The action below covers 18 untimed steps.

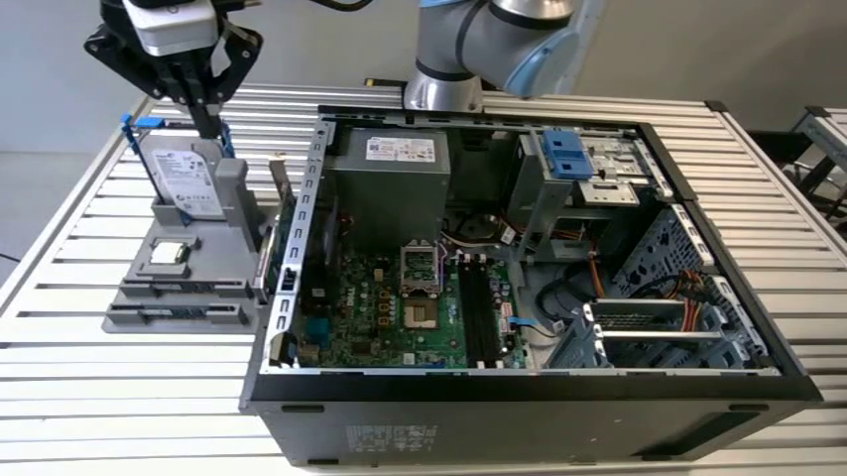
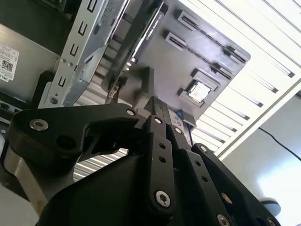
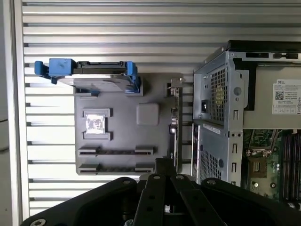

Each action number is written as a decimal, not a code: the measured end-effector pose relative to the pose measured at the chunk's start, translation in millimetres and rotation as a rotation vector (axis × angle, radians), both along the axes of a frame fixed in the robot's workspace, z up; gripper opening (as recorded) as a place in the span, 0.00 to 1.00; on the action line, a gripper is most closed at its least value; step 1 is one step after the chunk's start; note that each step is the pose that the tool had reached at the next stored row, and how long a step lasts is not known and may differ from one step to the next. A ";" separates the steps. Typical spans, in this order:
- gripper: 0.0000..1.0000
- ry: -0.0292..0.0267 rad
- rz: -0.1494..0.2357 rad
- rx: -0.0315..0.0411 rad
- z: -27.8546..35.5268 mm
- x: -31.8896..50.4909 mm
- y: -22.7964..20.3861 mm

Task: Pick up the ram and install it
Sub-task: 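Reach for the ram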

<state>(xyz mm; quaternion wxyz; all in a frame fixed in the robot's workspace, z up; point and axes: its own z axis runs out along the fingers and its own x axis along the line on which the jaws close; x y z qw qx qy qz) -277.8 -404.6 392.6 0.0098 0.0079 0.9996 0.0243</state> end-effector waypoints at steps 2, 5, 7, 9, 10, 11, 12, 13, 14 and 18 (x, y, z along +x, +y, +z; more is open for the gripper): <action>0.00 0.0000 0.000 0.0000 0.0 -4.7 -0.1; 0.00 0.0000 0.000 0.0000 0.0 -11.6 -0.5; 0.00 0.0000 0.000 0.0000 0.0 -16.3 -0.8; 0.00 0.0001 0.000 0.0000 0.0 -21.4 -1.1; 0.00 0.0001 0.000 -0.0001 0.0 -23.7 -1.2; 0.00 0.0001 0.000 -0.0001 0.1 -25.9 -1.3; 0.00 0.0001 0.000 -0.0001 0.1 -27.9 -1.4; 0.00 0.0001 0.000 0.0000 0.0 -30.0 -1.4; 0.00 0.0000 0.000 0.0000 0.0 -32.1 -1.5; 0.00 0.0000 0.000 0.0000 0.0 -40.3 -1.8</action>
